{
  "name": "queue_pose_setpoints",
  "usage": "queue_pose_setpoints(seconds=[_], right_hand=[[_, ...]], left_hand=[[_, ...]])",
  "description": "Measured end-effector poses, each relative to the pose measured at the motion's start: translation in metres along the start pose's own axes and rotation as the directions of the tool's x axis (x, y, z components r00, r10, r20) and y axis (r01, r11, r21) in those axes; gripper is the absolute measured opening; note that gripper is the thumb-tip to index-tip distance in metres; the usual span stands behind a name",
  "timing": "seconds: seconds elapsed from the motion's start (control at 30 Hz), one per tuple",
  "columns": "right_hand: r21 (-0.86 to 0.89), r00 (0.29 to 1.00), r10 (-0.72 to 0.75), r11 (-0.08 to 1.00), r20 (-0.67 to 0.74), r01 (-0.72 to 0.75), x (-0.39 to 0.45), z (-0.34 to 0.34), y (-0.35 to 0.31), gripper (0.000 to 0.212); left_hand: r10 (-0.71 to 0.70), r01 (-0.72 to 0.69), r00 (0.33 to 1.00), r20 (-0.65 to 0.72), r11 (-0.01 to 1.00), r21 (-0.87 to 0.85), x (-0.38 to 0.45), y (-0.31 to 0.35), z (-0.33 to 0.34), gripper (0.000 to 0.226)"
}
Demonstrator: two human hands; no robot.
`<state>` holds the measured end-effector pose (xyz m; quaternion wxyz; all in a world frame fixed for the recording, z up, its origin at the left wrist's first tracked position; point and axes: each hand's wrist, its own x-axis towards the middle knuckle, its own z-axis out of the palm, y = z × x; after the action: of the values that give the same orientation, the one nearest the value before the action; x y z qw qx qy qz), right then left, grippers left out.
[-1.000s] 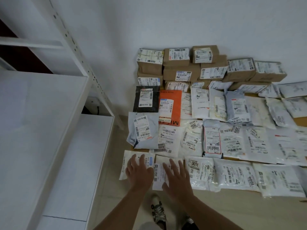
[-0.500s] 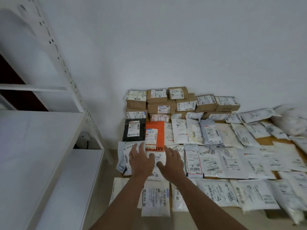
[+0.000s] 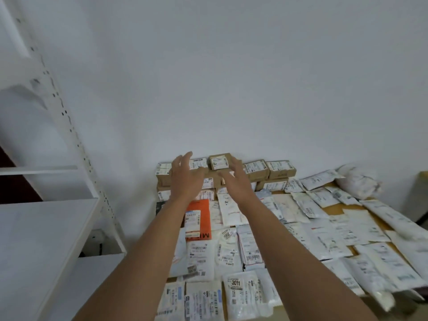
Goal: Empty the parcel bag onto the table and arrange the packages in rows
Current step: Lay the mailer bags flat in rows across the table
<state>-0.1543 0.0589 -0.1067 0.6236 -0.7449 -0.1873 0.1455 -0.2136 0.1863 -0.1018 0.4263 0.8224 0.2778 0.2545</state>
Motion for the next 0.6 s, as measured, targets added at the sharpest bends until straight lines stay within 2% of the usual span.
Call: queue_pose_setpoints(seconds=[0.07,0.17,0.27,0.33,0.4,0.5,0.6], right_hand=[[0.081,0.999,0.01,0.997,-0.039,-0.006,-0.009,-0.013,-0.018,0.063],[0.149,0.992,-0.045,0.987,-0.121,0.063,-0.023,-0.033,-0.044,0.052],[0.221,0.974,-0.087,0.966,-0.211,0.134,-0.033,-0.054,-0.063,0.035],[0.288,0.96,-0.127,0.937,-0.25,0.199,-0.042,-0.068,-0.072,0.052],[0.338,0.954,-0.157,0.91,-0.255,0.24,-0.05,-0.087,-0.075,0.07],[0.354,0.957,-0.164,0.903,-0.241,0.244,-0.058,-0.115,-0.069,0.079],[0.359,0.964,-0.138,0.909,-0.226,0.214,-0.063,-0.145,-0.051,0.081]], left_hand=[[0.047,-0.043,0.998,0.036,0.994,-0.102,-0.001,0.018,-0.004,0.056],[0.087,-0.051,0.991,0.099,0.944,-0.326,-0.008,0.052,-0.003,0.055],[0.08,0.079,0.97,0.228,0.787,-0.611,-0.021,0.082,0.0,0.048],[0.09,0.186,0.948,0.306,0.624,-0.759,-0.03,0.096,0.001,0.039],[0.114,0.249,0.928,0.355,0.519,-0.818,-0.037,0.11,0.008,0.031],[0.165,0.295,0.902,0.399,0.437,-0.849,-0.046,0.125,0.028,0.036],[0.199,0.334,0.878,0.436,0.399,-0.854,-0.058,0.134,0.056,0.044]])
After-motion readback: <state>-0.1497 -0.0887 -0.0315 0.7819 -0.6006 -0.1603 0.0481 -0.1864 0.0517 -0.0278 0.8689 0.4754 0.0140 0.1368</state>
